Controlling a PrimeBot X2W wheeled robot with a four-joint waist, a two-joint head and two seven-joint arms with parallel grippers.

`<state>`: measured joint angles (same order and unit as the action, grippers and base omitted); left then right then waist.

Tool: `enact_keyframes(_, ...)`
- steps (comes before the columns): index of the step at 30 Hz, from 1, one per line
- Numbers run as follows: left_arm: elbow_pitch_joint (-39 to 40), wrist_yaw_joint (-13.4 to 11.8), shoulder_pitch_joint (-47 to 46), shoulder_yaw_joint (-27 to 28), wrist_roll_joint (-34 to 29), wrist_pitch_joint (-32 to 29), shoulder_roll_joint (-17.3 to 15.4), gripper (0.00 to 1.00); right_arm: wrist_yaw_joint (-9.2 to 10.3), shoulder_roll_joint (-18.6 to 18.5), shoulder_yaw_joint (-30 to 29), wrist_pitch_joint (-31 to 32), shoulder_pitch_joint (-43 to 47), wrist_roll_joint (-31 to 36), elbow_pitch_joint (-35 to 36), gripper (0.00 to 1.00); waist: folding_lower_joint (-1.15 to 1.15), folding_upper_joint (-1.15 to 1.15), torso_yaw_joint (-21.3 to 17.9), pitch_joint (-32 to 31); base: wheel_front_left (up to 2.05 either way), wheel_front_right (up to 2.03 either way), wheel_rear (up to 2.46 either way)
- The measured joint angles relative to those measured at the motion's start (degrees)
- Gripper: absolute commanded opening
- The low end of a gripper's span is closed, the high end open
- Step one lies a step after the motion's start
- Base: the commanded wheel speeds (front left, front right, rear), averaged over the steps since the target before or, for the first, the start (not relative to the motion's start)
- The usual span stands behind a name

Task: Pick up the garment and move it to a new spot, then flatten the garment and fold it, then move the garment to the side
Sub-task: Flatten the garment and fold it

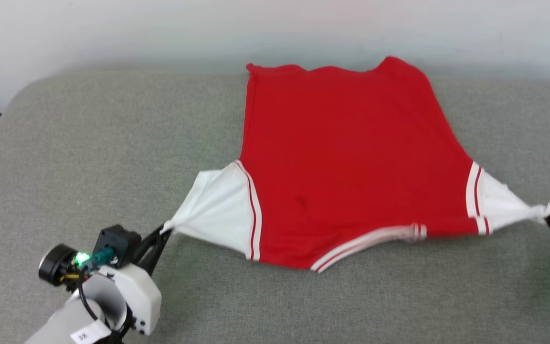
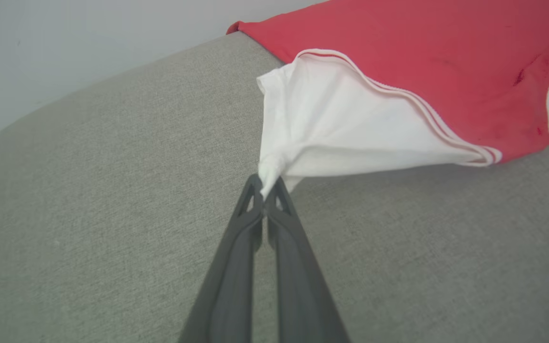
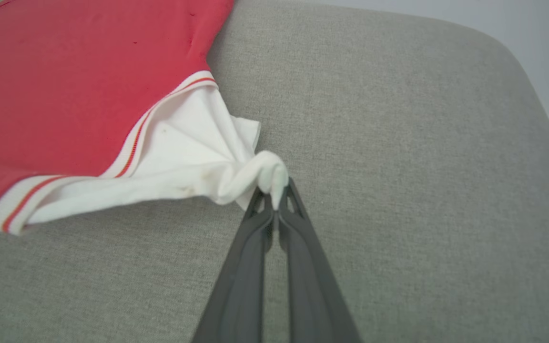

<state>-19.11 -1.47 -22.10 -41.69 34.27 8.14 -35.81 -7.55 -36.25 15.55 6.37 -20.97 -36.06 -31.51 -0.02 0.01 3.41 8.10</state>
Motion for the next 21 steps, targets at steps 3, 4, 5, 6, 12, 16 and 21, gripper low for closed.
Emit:
enact_keyframes(3,1.93,-0.66,2.89,-0.07,1.12,-1.11,-1.19,0.00,0.00,0.13,-0.22,2.05,3.47,-1.18,1.63,0.00,0.00,0.00,-0.16,-1.66,0.00,0.00,0.00)
enact_keyframes(4,2.54,-0.86,3.91,-0.04,1.52,-1.47,-1.74,0.00,0.00,0.08,-0.09,2.89,4.77,-1.43,2.40,0.00,0.00,0.00,-0.21,-2.23,0.00,0.00,0.00)
enact_keyframes(5,3.20,-1.09,4.88,-0.02,2.04,-1.83,-2.25,0.00,0.01,-0.10,0.22,3.81,6.05,-1.94,3.44,0.00,0.00,0.00,-0.26,-2.77,0.00,0.00,0.00)
enact_keyframes(6,4.01,-1.13,5.89,-0.01,2.71,-2.45,-2.86,0.00,0.01,-0.32,0.45,4.91,7.39,-2.85,4.46,0.00,0.00,0.00,-0.31,-3.35,0.00,0.00,0.00)
enact_keyframes(12,9.03,-2.79,13.05,0.08,6.02,-5.81,-6.53,0.00,0.01,-2.77,0.59,13.28,15.88,-7.39,11.05,0.00,0.00,0.00,-0.74,-6.31,0.00,0.00,0.00)
enact_keyframes(16,12.38,-3.97,16.78,-0.04,8.90,-8.88,-7.90,0.00,0.01,-3.77,-0.87,18.83,21.06,-9.60,15.25,0.00,0.00,0.00,-1.08,-7.34,0.00,0.00,0.00)
enact_keyframes(21,15.96,-4.68,19.57,-1.55,10.39,-12.15,-8.56,0.00,0.01,-4.04,-3.87,23.05,24.85,-10.34,19.19,0.00,0.01,0.00,-1.21,-7.67,0.00,0.00,0.00)
